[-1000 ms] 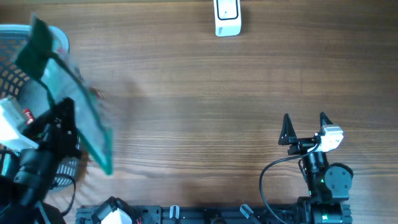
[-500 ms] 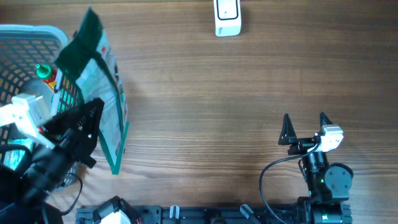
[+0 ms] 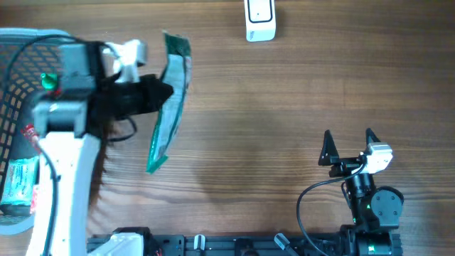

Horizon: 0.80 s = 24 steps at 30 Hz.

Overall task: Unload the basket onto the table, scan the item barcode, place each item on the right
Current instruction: 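Lift the gloves pack out and place it on the table center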

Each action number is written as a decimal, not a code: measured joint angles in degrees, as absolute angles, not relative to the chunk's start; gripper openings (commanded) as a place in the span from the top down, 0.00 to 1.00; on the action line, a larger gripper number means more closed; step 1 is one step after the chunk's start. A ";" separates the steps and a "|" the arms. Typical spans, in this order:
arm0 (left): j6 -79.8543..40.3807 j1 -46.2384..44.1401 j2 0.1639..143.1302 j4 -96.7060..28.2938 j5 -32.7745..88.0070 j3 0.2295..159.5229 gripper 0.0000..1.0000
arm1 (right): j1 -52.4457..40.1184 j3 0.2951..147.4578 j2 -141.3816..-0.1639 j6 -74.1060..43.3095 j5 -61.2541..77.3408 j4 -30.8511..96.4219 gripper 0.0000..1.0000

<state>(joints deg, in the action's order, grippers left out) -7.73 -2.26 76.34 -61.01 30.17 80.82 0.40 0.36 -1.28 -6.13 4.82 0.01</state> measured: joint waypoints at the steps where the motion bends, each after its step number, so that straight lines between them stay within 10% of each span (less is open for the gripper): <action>1: -8.27 -4.64 77.60 -60.97 26.68 80.82 0.96 | 0.40 0.36 -1.28 -6.13 4.84 0.01 0.00; 11: -11.99 -27.66 90.45 -54.72 -0.73 80.82 0.96 | 0.40 0.36 -1.28 -6.13 4.84 0.01 0.00; 24: -16.32 -33.08 102.19 -53.52 -5.32 80.82 0.91 | 0.40 0.36 -1.28 -6.13 4.84 0.01 0.00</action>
